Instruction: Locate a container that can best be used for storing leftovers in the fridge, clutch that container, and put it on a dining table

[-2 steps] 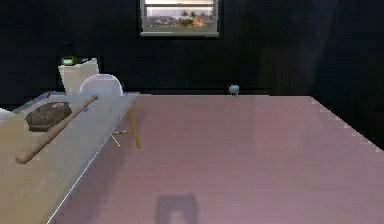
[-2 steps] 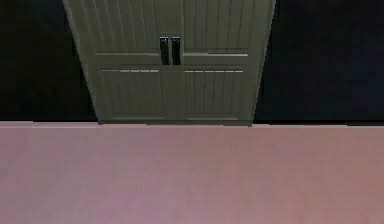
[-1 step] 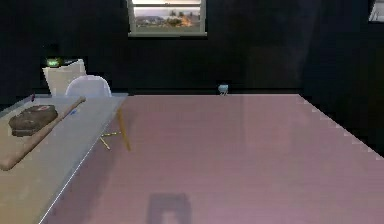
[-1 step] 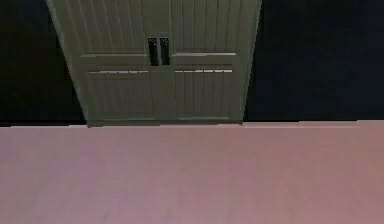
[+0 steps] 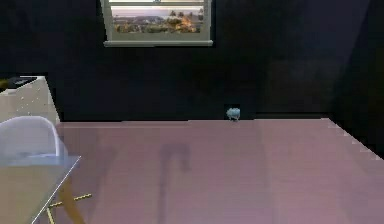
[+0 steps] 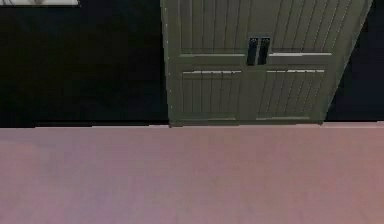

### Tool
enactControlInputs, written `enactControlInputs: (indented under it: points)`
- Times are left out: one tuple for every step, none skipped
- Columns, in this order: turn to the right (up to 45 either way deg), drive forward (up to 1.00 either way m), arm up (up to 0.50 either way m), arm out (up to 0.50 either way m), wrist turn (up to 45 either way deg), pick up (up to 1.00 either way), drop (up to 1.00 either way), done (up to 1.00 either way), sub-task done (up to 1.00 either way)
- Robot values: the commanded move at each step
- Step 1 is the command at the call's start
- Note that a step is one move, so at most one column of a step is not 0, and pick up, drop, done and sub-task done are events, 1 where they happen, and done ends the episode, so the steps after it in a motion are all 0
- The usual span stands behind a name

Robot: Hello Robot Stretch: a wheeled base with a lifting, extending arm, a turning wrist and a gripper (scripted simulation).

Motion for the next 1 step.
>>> enactControlInputs:
  points:
    - [0.0, 1.00, 0.00, 0.00, 0.0, 0.00, 0.00, 0.00, 0.00]
